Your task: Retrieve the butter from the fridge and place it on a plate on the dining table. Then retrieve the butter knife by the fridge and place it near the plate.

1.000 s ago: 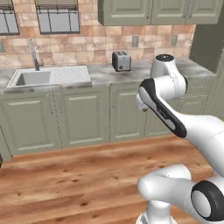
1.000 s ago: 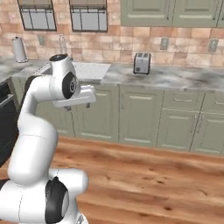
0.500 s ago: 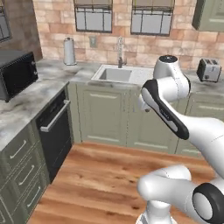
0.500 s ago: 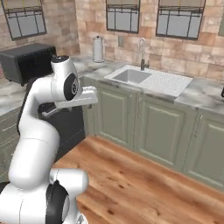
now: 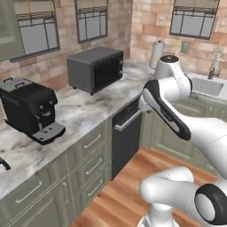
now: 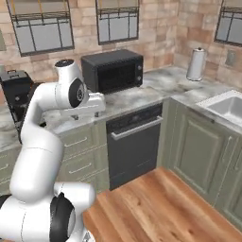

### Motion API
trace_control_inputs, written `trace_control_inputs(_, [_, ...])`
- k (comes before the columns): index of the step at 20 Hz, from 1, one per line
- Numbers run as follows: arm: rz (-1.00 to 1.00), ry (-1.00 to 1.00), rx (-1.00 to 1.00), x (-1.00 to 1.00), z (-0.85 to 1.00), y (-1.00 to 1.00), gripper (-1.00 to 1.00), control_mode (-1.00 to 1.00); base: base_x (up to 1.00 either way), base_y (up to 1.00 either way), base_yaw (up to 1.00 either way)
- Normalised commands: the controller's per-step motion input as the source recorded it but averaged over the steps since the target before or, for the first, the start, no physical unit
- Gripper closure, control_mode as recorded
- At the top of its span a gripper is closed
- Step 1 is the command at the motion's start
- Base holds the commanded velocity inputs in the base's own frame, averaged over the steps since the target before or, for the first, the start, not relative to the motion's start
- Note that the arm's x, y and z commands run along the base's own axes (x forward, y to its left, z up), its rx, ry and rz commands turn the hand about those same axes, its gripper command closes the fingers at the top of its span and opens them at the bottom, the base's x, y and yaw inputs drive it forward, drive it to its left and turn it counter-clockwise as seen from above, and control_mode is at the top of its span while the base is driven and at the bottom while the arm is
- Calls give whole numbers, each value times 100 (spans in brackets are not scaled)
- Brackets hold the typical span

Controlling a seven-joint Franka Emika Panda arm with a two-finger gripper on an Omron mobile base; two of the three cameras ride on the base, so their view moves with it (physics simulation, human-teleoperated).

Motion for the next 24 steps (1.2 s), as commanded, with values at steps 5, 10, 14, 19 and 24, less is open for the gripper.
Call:
trace_control_inputs(5, [0,0,0,0,0,0,-100,100,21,13,55])
trace_control_inputs(10, [0,0,0,0,0,0,-100,100,43,10,45])
trace_control_inputs(14, [0,0,0,0,0,0,-100,100,67,11,45])
trace_control_inputs(19, [0,0,0,0,0,0,-100,100,47,33,40])
trace_control_inputs(24, [0,0,0,0,0,0,-100,100,18,25,23])
